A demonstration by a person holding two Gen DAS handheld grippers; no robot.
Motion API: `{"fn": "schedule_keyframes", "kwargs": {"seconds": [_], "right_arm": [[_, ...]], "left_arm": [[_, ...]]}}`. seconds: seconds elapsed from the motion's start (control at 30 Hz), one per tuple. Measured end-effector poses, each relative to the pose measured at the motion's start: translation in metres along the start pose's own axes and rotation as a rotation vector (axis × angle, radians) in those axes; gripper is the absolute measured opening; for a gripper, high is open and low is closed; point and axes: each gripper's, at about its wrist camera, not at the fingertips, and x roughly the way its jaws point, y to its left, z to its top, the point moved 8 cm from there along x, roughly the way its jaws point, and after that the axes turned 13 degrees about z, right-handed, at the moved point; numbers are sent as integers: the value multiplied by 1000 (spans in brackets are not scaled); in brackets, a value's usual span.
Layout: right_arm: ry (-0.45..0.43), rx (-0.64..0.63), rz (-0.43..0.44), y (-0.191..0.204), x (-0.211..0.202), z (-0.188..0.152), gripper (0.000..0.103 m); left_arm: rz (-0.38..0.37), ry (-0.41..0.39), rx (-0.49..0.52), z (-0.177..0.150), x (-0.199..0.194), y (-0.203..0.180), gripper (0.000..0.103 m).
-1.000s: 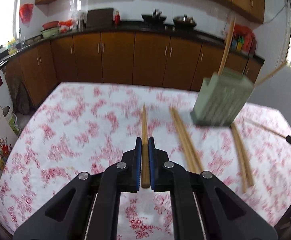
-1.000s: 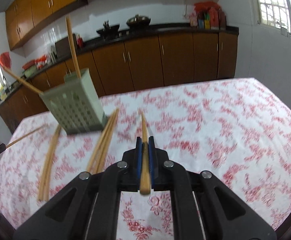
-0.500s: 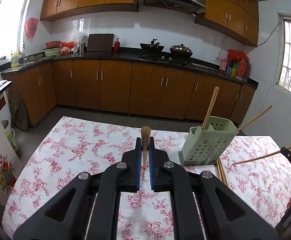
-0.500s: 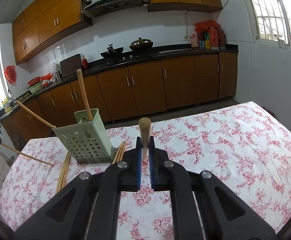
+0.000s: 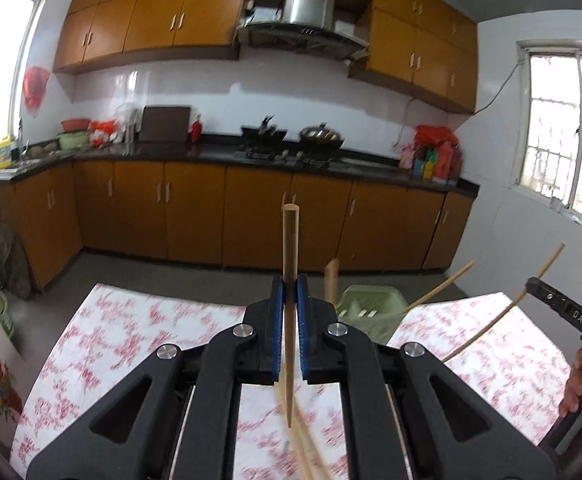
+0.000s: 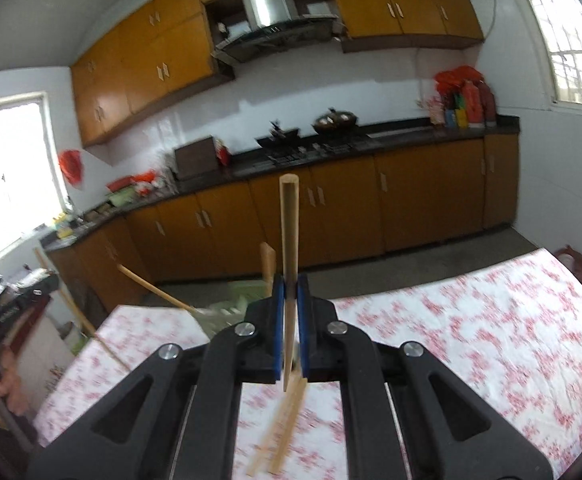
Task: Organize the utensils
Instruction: 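Raise the left tool's chopstick into the holder while the right tool inserts its chopstick too, then open both tools to release the chopsticks and pull back from the holder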
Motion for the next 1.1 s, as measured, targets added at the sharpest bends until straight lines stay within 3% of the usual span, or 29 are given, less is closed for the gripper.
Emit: {"fn": "schedule_keyframes", "kwargs": {"seconds": [0.27, 0.37, 0.6, 0.9, 1.1], "right_arm": [[-103, -59, 22, 29, 15, 42, 7], [-130, -56, 19, 28, 30, 51, 7], [-139, -49, -1, 17, 68, 56, 7], [-41, -21, -16, 5, 107, 26, 8], [-36, -9, -27, 3, 104, 21, 11]], "left_arm": [[-40, -127, -53, 50, -3, -46, 7], [-15, -189, -56, 66, 6, -56, 7], [23, -243, -124, 76, 33, -57, 7], [23, -117, -111, 40, 75, -61, 7], [14, -54, -114, 31, 83, -57, 8]]}}
